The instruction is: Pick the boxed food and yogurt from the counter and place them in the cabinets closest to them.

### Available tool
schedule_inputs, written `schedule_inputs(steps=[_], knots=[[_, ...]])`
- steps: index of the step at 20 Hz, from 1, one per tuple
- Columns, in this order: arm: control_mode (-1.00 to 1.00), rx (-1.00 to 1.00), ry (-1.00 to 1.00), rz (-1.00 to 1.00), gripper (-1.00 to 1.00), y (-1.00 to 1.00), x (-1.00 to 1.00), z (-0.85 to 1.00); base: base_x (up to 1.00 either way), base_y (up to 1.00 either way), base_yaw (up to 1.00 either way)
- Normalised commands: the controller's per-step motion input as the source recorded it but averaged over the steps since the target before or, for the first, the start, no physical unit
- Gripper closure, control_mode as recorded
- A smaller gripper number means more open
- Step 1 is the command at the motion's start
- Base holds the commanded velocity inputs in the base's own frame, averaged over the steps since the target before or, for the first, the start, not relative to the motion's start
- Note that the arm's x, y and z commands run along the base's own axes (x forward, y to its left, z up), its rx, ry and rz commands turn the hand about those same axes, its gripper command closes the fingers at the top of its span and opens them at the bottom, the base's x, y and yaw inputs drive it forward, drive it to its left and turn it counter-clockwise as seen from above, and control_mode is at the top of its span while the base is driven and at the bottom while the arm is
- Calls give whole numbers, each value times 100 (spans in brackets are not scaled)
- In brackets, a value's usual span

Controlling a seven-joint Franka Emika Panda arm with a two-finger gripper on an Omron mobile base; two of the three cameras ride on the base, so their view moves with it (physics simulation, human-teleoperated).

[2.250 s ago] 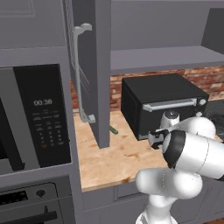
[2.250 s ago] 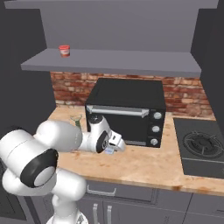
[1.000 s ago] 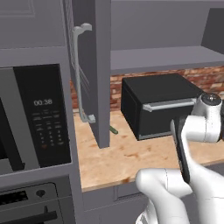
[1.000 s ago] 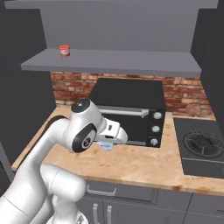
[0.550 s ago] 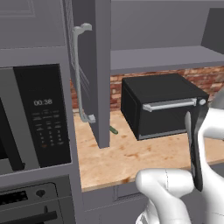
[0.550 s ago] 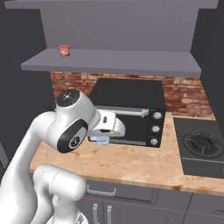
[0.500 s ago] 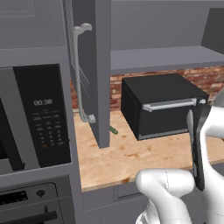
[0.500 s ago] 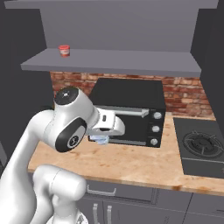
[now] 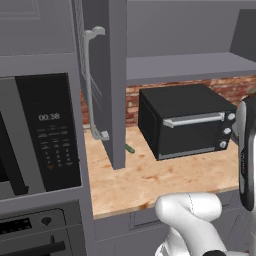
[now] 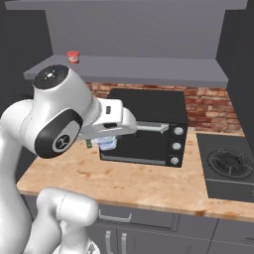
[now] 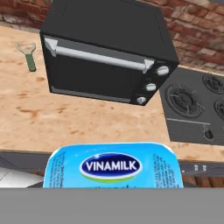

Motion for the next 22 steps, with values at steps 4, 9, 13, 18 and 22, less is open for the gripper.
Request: schedule_inputs(steps=[4,9,13,18,22], knots=[[-100,-6,0,5,100,25,-1,61,0,0,0],[-100,-6,-2,2,100,26,0,54,0,0,0],[-100,0,-5,1,100,2,-4,3,0,0,0],[-100,8,-13,-1,100,0,-4,25,0,0,0],[-100,12,-12,0,100,0,-2,16,0,0,0]])
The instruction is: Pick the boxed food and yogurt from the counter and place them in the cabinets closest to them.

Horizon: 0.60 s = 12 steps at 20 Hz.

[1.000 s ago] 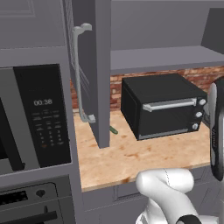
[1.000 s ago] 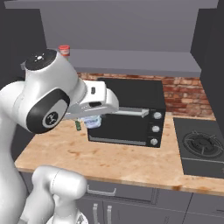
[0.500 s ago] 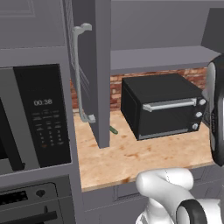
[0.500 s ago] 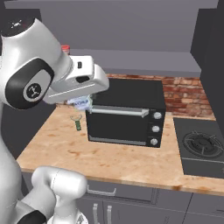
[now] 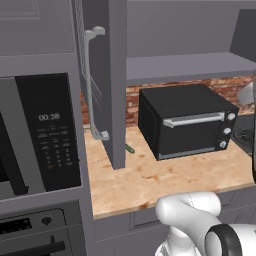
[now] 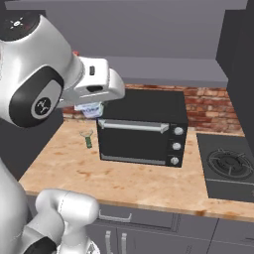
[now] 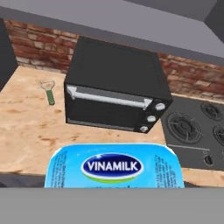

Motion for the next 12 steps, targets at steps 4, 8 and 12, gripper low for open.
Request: schedule_inputs(steps=[4,8,12], knots=[[-100,6,-10,-4,100,20,0,18,0,0,0],[-100,2,-6,-4,100,35,9,21,0,0,0],[-100,0,-3,-2,100,31,28,10,0,0,0]])
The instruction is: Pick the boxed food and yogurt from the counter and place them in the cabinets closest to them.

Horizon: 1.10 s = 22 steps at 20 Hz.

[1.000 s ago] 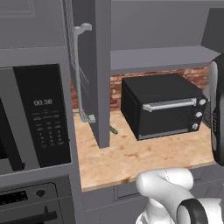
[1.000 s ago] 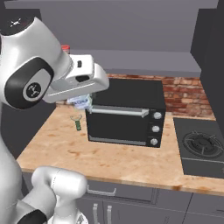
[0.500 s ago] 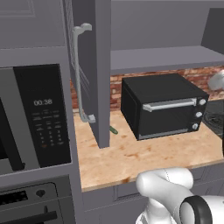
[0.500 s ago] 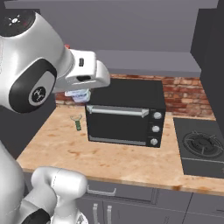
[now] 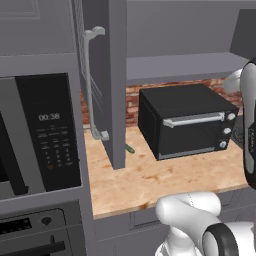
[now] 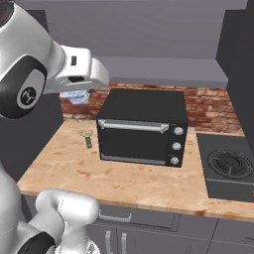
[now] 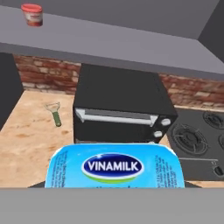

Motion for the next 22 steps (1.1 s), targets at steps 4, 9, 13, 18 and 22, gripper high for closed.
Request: schedule_inputs(steps=[4,9,13,18,22], knots=[[-100,0,-1,-1,100,22,35,7,0,0,0],[-100,1,0,-1,100,14,42,5,0,0,0],[-100,2,0,0,100,7,39,3,0,0,0],[-100,2,0,0,100,11,32,4,0,0,0],[-100,1,0,0,100,8,34,0,0,0,0]])
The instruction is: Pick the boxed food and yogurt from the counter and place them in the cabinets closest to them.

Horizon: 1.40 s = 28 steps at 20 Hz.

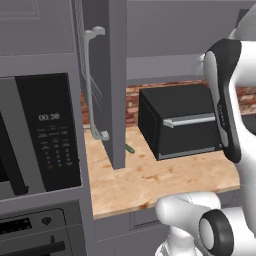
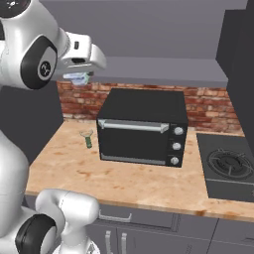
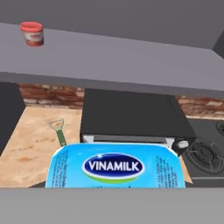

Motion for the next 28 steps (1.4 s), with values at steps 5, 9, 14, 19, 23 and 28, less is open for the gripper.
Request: schedule_inputs(steps=[5,9,14,19,23,28], knots=[[-100,2,0,0,100,7,39,0,0,0,0],[-100,2,0,0,100,1,42,0,0,0,0],[-100,2,0,0,100,0,35,0,0,0,0],[-100,1,0,0,100,0,32,-8,0,0,0],[-100,0,0,0,100,0,27,-21,0,0,0],[-100,0,-2,0,100,0,32,-11,0,0,0]])
